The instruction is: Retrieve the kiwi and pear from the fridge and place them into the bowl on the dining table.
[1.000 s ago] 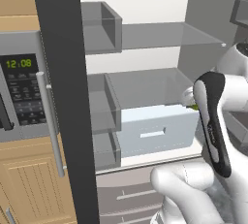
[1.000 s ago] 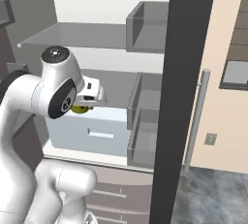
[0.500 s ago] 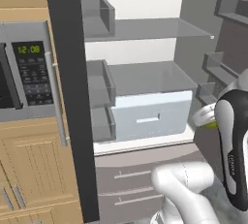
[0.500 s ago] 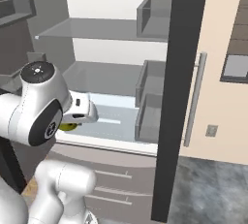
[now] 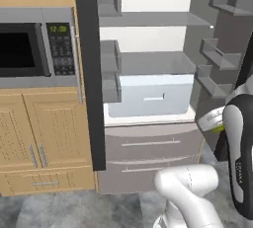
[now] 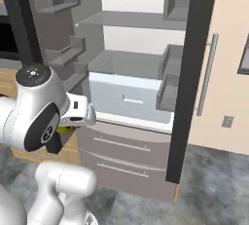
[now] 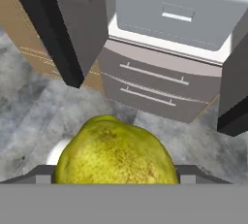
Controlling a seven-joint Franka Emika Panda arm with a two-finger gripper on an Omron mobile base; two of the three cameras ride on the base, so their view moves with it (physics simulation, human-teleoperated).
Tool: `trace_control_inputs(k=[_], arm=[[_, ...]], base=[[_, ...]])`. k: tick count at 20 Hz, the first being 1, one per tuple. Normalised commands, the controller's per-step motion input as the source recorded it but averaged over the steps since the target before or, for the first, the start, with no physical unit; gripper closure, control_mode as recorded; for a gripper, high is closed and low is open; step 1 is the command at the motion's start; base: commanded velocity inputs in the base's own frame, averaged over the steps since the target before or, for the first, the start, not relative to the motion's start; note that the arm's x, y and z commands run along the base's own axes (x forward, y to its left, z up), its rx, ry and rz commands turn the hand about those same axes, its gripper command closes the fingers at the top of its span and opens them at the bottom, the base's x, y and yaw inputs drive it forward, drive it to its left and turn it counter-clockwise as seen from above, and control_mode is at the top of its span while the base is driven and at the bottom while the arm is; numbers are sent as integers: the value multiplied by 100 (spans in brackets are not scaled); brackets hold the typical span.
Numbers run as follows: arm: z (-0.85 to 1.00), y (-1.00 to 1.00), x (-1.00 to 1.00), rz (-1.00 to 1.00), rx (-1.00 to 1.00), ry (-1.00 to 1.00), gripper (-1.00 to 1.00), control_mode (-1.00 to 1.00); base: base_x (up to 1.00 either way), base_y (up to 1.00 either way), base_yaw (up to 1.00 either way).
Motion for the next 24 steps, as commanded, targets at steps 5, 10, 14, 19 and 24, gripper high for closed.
trace_control_inputs(k=[5,10,14,19,24], arm=[[0,0,0,0,0,0,100,100],[0,0,0,0,0,0,100,100],[0,0,0,0,0,0,100,100],[0,0,0,0,0,0,100,100],[0,0,0,0,0,0,100,100]], base=[[-15,44,55],[0,60,72],[0,64,74],[0,77,69],[21,73,61]])
